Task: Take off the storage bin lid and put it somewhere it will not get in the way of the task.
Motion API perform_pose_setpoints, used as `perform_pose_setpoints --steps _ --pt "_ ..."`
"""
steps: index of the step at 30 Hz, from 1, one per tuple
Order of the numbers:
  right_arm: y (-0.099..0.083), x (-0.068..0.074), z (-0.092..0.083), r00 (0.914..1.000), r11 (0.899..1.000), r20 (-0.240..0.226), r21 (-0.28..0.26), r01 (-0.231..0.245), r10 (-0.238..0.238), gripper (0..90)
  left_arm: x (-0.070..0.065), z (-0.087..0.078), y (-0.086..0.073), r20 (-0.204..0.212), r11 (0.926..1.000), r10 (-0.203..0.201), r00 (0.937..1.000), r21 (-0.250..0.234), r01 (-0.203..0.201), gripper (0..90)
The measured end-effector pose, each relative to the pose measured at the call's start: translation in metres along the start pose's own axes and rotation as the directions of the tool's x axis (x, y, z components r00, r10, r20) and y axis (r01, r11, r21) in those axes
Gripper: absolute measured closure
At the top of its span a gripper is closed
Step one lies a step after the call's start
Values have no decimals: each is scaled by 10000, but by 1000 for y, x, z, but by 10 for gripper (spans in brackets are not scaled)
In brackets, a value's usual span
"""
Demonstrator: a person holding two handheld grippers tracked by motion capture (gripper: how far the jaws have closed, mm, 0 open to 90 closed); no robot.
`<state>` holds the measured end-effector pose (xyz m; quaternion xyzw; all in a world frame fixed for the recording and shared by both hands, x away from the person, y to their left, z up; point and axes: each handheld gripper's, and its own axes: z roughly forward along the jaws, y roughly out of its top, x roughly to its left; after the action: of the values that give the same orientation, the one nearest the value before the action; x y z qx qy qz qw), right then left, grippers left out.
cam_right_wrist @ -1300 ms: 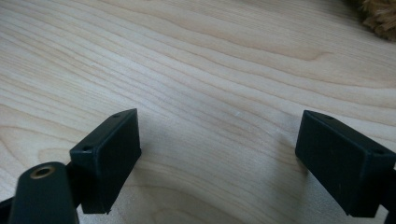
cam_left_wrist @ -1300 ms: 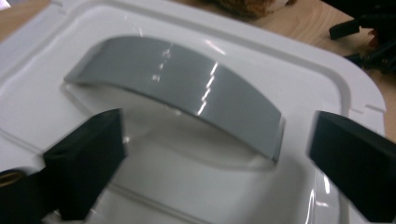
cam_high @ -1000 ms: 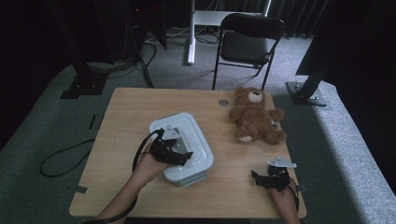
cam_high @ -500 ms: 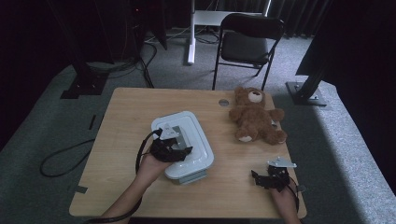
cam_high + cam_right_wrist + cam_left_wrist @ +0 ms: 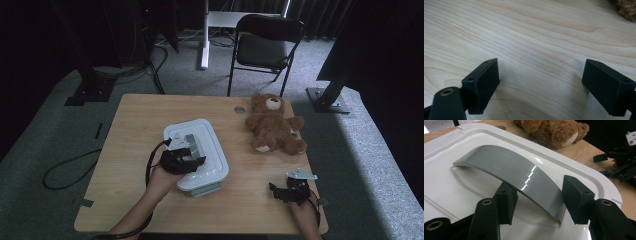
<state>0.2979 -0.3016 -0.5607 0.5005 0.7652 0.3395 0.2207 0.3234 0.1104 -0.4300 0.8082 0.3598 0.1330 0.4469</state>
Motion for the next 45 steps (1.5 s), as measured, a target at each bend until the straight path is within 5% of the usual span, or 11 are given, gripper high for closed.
perform_pose_setpoints --steps 23,45 --pt "0 0 0 10000 10000 4 1 -28 28 135 6 -32 11 69 9988 173 9998 -466 -170 487" --pt "0 0 0 10000 10000 18 16 -66 66 135 33 -88 -2 -858 9948 14 9963 -1013 -101 501"
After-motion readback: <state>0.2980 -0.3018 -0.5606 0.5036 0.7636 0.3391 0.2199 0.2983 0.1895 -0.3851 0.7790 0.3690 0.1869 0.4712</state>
